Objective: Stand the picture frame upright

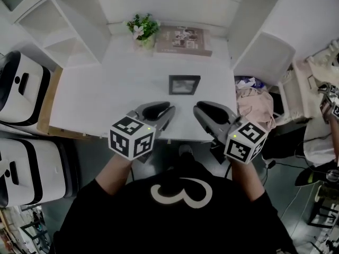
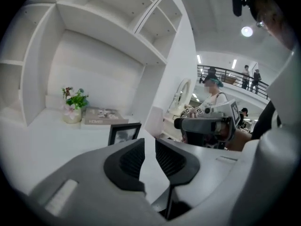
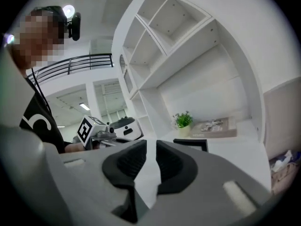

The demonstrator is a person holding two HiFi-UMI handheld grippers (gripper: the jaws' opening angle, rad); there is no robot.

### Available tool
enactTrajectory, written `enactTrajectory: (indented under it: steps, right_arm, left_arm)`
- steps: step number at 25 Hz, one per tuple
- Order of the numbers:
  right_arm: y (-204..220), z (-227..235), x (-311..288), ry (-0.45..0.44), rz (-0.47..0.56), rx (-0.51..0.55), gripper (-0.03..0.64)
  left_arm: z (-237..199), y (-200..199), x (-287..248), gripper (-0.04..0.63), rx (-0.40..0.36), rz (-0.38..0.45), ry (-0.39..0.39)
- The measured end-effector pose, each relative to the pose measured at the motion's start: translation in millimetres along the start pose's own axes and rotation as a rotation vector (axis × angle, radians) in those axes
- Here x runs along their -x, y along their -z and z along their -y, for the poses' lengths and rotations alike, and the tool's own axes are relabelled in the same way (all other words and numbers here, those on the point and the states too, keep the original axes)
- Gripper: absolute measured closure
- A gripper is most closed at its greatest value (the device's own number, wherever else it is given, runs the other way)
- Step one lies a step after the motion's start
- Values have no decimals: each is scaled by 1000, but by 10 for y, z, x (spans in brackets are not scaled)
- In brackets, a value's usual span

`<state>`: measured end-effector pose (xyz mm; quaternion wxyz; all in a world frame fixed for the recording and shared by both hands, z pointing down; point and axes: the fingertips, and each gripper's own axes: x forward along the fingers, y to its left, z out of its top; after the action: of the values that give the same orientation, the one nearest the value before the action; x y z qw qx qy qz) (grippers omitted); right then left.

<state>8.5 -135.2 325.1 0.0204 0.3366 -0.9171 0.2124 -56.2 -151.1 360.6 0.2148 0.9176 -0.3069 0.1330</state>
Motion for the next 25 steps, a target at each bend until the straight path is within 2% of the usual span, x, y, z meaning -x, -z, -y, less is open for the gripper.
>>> enactTrajectory:
  steps: [6, 10, 15, 25]
  right_arm:
    - [-83, -389, 300, 11, 48, 89, 610]
    - [-68, -565, 386, 13, 55, 119, 615]
    - [-50, -651, 455, 24, 61, 152, 615]
    - [8, -772, 472, 24, 67, 140, 615]
  left_arm:
    - [566, -307, 406, 577, 16, 125, 112]
    - [785, -350, 567, 586, 6, 147, 159]
    - [816, -300, 630, 586, -10, 152, 150]
    - [901, -172, 684, 586, -23, 129, 147]
